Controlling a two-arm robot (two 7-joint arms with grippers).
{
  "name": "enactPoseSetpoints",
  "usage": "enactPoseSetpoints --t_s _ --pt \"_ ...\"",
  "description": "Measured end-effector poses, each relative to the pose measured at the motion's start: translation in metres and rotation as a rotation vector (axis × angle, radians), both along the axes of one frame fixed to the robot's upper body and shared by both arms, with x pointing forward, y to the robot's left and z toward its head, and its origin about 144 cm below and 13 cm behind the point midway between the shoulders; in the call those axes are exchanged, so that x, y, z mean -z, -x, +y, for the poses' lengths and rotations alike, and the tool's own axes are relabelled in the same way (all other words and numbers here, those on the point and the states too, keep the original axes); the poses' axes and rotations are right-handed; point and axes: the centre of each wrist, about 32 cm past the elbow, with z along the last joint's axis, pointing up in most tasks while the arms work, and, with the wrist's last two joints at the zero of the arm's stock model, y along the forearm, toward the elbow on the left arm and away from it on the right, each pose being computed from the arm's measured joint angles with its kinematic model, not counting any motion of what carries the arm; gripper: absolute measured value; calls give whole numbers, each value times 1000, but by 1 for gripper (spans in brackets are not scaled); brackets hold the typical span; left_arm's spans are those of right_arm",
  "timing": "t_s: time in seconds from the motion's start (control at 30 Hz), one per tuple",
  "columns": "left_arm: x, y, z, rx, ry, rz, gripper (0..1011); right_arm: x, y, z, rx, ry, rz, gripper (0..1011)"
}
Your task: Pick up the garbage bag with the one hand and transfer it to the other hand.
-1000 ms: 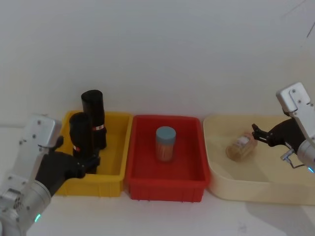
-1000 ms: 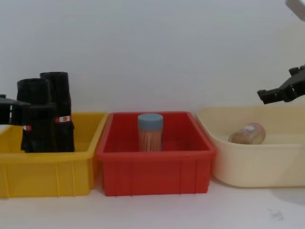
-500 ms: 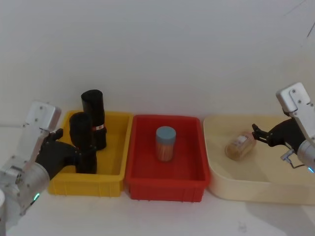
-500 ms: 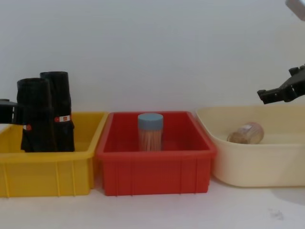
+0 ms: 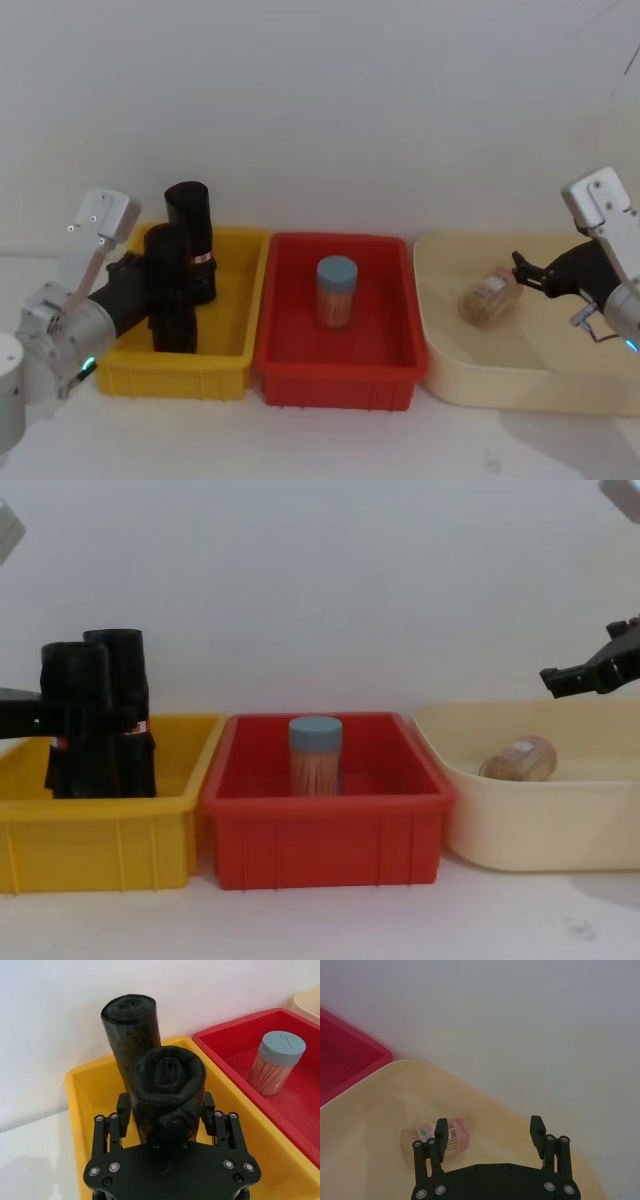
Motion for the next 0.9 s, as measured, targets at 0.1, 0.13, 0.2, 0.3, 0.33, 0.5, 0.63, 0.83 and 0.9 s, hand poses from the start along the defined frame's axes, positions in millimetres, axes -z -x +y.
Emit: enactPoseSetpoints --t_s 0.1,0.13,0.2,0.3,0.33,0.5,0.63,0.83,0.9 --pt "0 -6 1 13 2 1 774 0 0 0 0 0 0 1000" --pt "1 -9 2 19 3 2 738 0 0 0 0 0 0 1000" --pt "1 -11 3 25 4 3 658 0 0 0 0 0 0 1000" --pt "1 -15 4 33 6 4 576 0 0 0 0 0 0 1000" --pt "1 -15 4 35 6 4 556 0 0 0 0 0 0 1000" --pt "1 -17 4 41 8 4 465 0 0 0 0 0 0 1000" --pt "1 -15 4 49 16 1 433 0 0 0 0 0 0 1000" --pt "-1 -13 4 75 38 -17 400 0 0 0 0 0 0 1000" --pt "-4 -12 4 89 50 -33 394 0 0 0 0 0 0 1000"
